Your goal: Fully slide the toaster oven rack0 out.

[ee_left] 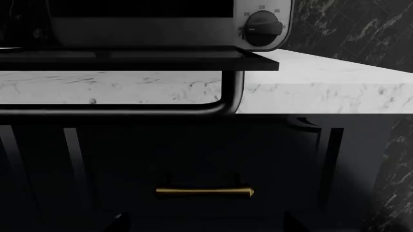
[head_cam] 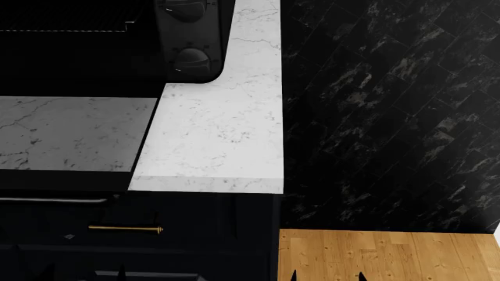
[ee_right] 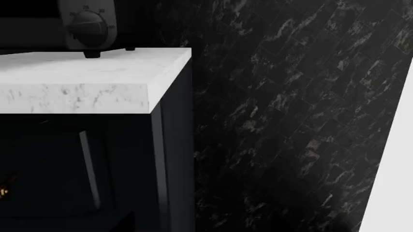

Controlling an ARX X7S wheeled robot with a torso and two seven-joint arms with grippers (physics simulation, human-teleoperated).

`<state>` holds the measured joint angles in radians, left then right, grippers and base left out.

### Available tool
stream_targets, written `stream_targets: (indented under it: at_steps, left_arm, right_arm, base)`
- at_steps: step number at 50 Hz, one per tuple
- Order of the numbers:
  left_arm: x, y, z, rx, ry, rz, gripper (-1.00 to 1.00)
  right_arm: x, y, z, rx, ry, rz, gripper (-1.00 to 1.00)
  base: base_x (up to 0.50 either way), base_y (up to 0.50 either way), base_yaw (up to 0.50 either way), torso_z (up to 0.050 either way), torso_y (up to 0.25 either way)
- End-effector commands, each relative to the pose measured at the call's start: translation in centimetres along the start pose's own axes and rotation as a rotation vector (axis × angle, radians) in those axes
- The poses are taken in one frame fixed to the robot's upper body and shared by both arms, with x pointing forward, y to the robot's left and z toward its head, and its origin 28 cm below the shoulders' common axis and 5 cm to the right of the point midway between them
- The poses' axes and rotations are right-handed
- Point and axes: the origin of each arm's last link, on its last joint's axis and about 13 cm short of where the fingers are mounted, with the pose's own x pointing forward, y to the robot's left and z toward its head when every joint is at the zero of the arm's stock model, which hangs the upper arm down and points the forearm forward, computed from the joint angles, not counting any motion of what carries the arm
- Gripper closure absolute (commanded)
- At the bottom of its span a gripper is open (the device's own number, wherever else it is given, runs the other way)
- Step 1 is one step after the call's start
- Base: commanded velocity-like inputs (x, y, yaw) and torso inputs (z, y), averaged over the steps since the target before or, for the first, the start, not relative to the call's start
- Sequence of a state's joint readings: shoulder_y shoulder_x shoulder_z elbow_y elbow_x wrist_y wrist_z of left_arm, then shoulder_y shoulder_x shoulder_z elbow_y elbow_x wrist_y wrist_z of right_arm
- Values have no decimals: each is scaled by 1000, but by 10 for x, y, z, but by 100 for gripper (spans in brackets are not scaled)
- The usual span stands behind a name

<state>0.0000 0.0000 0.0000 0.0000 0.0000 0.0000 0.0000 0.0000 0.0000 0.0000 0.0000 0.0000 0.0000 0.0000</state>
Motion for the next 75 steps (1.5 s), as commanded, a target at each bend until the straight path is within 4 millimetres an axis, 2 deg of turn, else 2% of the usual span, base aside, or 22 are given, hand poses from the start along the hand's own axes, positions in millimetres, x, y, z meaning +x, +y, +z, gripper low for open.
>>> stream_targets:
  at_steps: [1,4,6,9,11,13,14,20,24,30,34,42,53,65,75]
  left_arm:
    - [1,0,-1,0,0,0,-100]
    - [-2,-3,9,-12,-19,-3,-100]
    - [-5,-5,17,1,-54,-13,-100]
    - [-6,-5,23,-1,-26,-13,-100]
    - [-6,-5,33,-11,-32,-28,-100]
    - [-6,-6,51,7,-69,-37,-100]
    - [-8,-7,55,61,-94,-43,-100]
    - [-11,-3,85,47,-119,-50,-100]
    - [-10,-1,104,42,-133,-54,-100]
    - [-4,-1,143,82,-208,-47,-100]
    - [1,-5,150,70,-195,-85,-100]
    - [5,0,185,93,-243,-75,-100]
    - [9,2,207,110,-288,-74,-100]
    - [17,8,201,95,-270,-55,-100]
    - [16,7,201,112,-280,-47,-100]
  right_arm:
    - [1,0,-1,0,0,0,-100]
    - [3,3,-4,-84,3,-80,-100]
    - [3,1,-4,-12,64,-77,-100]
    - [5,-2,-5,-33,88,-76,-100]
    - [6,-4,5,-47,91,-76,-100]
    - [8,-4,25,-63,71,-53,-100]
    - [9,-4,34,-63,53,-51,-100]
    - [15,-5,74,-100,15,-52,-100]
    - [19,-6,98,-122,-10,-52,-100]
    - [29,-8,142,-130,-64,-34,-100]
    - [32,-7,158,-130,-83,-16,-100]
    - [35,-9,181,-154,-117,-13,-100]
    - [41,-12,195,-173,-117,-23,-100]
    - [42,-15,191,-192,-110,-34,-100]
    - [41,-18,191,-176,-119,-51,-100]
  base:
    - [0,0,0,0,0]
    - [0,0,0,0,0]
    - [0,0,0,0,0]
    - [0,0,0,0,0]
    - [0,0,0,0,0]
    - [0,0,0,0,0]
    - [0,0,0,0,0]
    - [0,0,0,0,0]
    - [0,0,0,0,0]
    - [0,0,0,0,0]
    - [0,0,0,0,0]
    - [0,0,0,0,0]
    - [0,0,0,0,0]
    - [0,0,0,0,0]
    - [218,500,0,0,0]
